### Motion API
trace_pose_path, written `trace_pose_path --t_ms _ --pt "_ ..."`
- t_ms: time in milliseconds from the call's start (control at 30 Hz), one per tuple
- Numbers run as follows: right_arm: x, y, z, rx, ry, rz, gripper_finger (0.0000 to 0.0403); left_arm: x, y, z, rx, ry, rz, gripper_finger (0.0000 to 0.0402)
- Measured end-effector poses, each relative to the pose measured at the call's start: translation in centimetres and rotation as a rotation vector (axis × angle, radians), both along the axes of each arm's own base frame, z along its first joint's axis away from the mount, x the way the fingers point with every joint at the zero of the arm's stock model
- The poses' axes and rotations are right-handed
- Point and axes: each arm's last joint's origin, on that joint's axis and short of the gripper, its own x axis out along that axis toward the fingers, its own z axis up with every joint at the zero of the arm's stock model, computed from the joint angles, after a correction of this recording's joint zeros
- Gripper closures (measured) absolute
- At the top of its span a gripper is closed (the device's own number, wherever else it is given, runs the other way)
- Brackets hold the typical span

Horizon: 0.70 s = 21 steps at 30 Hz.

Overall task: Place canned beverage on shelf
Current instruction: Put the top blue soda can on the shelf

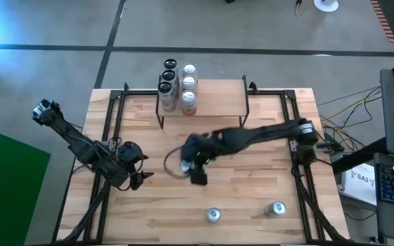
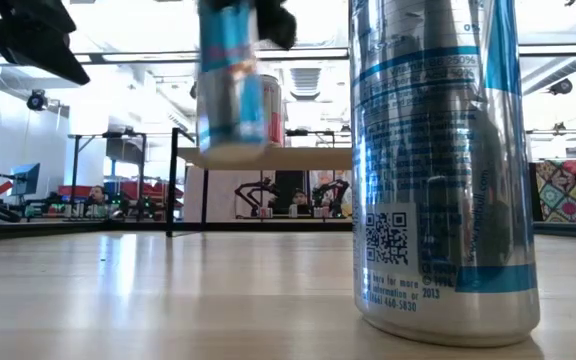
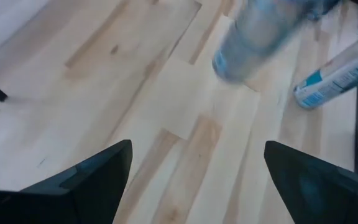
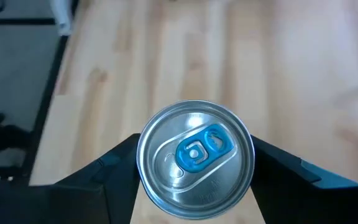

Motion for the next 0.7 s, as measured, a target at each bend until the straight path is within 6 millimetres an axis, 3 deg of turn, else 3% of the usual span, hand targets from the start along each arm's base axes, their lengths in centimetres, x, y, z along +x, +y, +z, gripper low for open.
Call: trace_pose_path --t_ms 233,333,533,700 --pt "-6.1 -6.3 7.8 -0.04 -0.095 -0.213 0.0164 0.5 -0.1 -0.3 0.042 -0.035 0.079 0.005" --pt "-8.7 -9.9 9.9 -0.069 -0.119 -0.312 0.0162 0.8 -0.3 -0.5 0.05 -0.047 0.098 0.005" --pt "-12.0 -17.7 11.6 -0.136 -0.171 -0.49 0.0159 1.0 -0.4 -0.7 0.033 -0.046 0.121 0.005" --pt "-12.7 -24.2 10.6 -0.139 -0.199 -0.583 0.0161 1.2 -0.5 -0.9 0.01 -0.046 0.151 0.005"
